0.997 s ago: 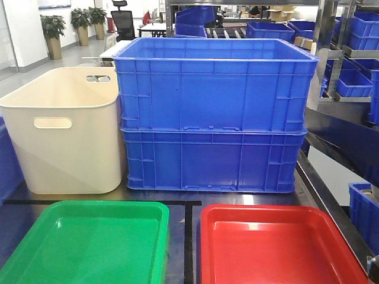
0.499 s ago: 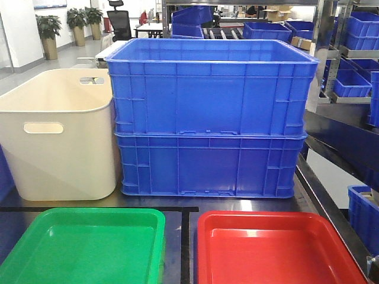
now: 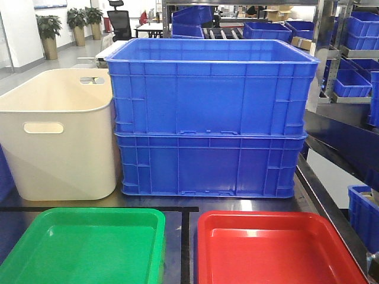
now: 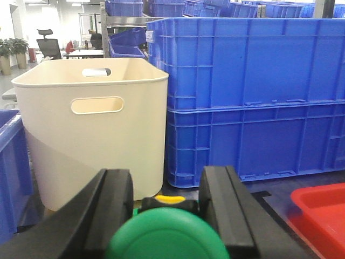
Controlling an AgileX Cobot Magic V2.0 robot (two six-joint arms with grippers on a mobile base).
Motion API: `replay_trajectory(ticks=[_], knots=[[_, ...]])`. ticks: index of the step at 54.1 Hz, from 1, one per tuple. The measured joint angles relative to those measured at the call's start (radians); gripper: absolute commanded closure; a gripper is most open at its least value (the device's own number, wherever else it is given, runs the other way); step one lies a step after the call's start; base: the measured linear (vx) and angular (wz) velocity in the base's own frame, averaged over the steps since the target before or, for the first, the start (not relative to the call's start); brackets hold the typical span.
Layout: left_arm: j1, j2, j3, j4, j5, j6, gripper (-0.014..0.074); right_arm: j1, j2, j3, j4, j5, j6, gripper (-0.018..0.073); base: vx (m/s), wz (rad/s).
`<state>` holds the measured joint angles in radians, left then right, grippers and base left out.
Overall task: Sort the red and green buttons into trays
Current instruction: 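Lower the green button over the green tray and red button over the red tray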
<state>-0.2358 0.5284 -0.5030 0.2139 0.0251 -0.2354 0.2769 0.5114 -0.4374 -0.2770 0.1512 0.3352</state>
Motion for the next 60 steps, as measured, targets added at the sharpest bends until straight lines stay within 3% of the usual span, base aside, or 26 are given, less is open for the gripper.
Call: replay_trajectory(ticks=[6, 15, 27, 39, 49, 60], knots=[[0.0, 0.004, 0.0, -0.001, -0.025, 0.0, 0.0599, 0.0, 0.026, 0.0, 0.0, -0.056, 0.0, 0.0568, 0.0, 0.0], [-0.021, 0.08, -0.002, -0.001, -0.176, -0.016, 0.0599, 0.0, 0.159, 0.0, -0.055, -0.124, -0.001, 0.0568, 0.0, 0.0], [-0.109, 0.302, -0.003, -0.001, -0.208, -0.026, 0.0597, 0.0, 0.371, -0.001, -0.119, -0.372, -0.001, 0.0561, 0.0, 0.0], [-0.131, 0.526, -0.003, -0.001, -0.278, -0.026, 0.0577, 0.0, 0.554, -0.001, -0.126, -0.409, 0.0, 0.0524, 0.0, 0.0], [-0.131, 0.65, -0.003, -0.001, -0.275, -0.026, 0.0467, 0.0, 0.604, -0.001, -0.084, -0.41, 0.0, 0.0376, 0.0, 0.0], [-0.131, 0.694, -0.003, -0.001, -0.275, -0.026, 0.0179, 0.0, 0.607, -0.001, -0.068, -0.411, 0.0, 0.0089, 0.0, 0.0]])
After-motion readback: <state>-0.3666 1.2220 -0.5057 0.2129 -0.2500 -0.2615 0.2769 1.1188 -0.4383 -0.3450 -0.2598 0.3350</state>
